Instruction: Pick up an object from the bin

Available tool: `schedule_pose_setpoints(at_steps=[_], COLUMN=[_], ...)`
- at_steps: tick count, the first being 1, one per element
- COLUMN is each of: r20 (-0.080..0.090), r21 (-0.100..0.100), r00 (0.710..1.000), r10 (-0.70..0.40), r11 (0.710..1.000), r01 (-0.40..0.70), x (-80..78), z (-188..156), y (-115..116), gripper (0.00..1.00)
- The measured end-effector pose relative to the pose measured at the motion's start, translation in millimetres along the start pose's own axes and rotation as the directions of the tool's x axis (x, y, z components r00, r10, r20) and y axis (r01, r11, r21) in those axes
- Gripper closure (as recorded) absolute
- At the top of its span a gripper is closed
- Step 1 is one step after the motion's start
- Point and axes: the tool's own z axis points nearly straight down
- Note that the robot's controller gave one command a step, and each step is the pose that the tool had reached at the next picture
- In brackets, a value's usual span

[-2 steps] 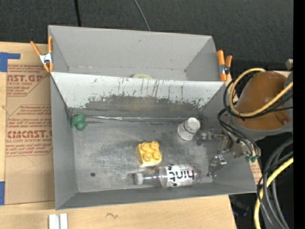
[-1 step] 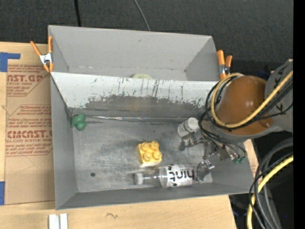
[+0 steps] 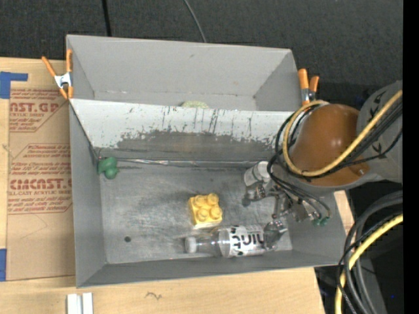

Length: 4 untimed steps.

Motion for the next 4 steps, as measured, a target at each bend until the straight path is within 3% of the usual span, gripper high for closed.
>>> schedule_pose_setpoints(at_steps=[1, 2, 4], r20=[0.005, 0.014, 0.011], r21=[0.006, 0.01, 0.007], r00=[0.963, 0.926, 0.927], r10=[-0.269, -0.376, -0.376], r11=[0.963, 0.926, 0.927], r01=[0.269, 0.376, 0.376], x=[-5.2, -10.4, -9.8], z=[45, 64, 60], y=[25, 35, 35], gripper=[0.0, 1.0, 1.0])
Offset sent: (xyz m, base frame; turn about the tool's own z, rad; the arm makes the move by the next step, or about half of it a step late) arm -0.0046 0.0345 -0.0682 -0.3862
